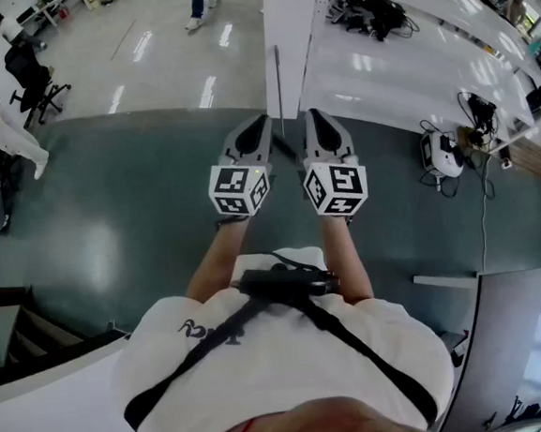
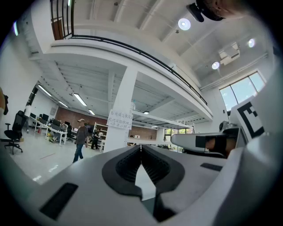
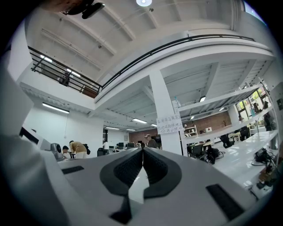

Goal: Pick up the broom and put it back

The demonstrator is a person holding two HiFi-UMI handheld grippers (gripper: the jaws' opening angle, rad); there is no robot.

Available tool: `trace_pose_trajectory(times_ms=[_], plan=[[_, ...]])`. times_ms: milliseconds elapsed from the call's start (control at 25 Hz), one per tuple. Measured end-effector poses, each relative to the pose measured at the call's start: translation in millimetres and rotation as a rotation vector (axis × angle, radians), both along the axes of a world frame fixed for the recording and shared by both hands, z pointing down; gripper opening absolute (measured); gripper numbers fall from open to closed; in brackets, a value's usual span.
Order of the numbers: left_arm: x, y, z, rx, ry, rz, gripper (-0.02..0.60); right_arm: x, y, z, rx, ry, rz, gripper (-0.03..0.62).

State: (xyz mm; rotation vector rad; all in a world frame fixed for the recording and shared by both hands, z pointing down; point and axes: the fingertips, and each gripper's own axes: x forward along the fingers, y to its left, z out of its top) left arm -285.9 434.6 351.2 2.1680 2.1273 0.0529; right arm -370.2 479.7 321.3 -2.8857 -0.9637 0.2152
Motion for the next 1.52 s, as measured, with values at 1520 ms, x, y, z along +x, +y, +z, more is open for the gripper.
trace_pose_trajectory(times_ms=[1520], plan=[[60,132,14,-0.031,-0.001,0.024,0.012,59,118,25,0.022,-0.077,0.038,0.008]])
